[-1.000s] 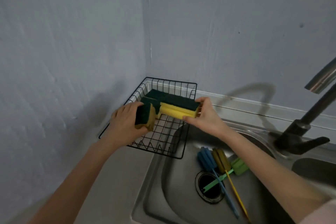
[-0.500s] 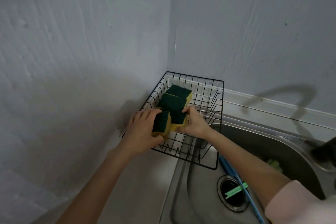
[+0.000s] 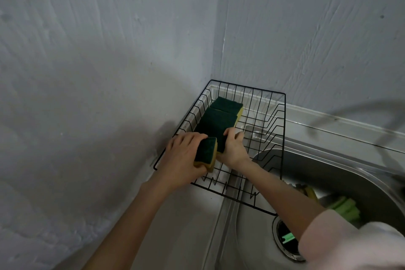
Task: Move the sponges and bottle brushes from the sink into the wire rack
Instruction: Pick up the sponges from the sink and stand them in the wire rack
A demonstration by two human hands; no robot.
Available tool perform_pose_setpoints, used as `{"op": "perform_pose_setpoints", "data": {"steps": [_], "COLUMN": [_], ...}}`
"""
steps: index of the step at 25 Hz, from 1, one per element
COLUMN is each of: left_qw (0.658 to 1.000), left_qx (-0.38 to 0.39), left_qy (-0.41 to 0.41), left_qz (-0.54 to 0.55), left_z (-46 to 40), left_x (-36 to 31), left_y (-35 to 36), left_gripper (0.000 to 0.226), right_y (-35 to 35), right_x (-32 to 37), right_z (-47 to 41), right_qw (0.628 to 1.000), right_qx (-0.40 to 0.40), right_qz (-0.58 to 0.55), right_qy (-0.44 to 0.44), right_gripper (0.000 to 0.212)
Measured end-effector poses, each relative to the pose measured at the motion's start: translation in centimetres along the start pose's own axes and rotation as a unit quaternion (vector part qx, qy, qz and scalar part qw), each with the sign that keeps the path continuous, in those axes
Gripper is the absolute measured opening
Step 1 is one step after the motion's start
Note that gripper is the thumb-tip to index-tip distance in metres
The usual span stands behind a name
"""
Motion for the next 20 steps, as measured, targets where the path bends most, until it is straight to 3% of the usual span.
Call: {"op": "perform_pose_setpoints", "data": {"steps": [4,7,10,16,20], "left_qw": [0.999,0.997,0.993,0.983,0.978], "left_qx": [0.037,0.071,0.113,0.170,0.196], "left_qy": [-0.002,-0.010,-0.019,-0.046,-0.050], "left_qz": [0.006,-0.001,-0.040,-0.057,-0.060], "left_z": [-0.5,-1.0,-1.6,-2.3,-2.3], "left_x": [-0.1,0.2,0.1,0.1,0.5], "left_y": [1.1,1.6,2.7,4.7,5.7], "left_gripper": [0.069,0.069,0.068,0.067,0.068], "right_y": [-0.9,-2.7,-0.7,2.0,2.4], "right_x": [0.0,-0.4,-0.3,-1.1,-1.4], "right_z": [0.3,1.8,4.0,3.3,2.6], "right_qw": [0.997,0.990,0.969,0.964,0.976], "right_qx": [0.078,0.094,0.178,0.164,0.145], "right_qz": [0.004,-0.103,-0.167,-0.196,-0.140], "right_qy": [0.001,0.001,0.036,0.071,0.081], "right_gripper": [0.059,0.036,0.012,0.015,0.037]}}
Point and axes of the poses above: each hand's wrist, its own z-axis away from the middle knuckle, its own y-axis out of the palm, x = y × z, the point moved 8 cm from there along -z, towards the middle knuckle, and after that the axes turned 10 degrees about x, right-handed, at the moved point
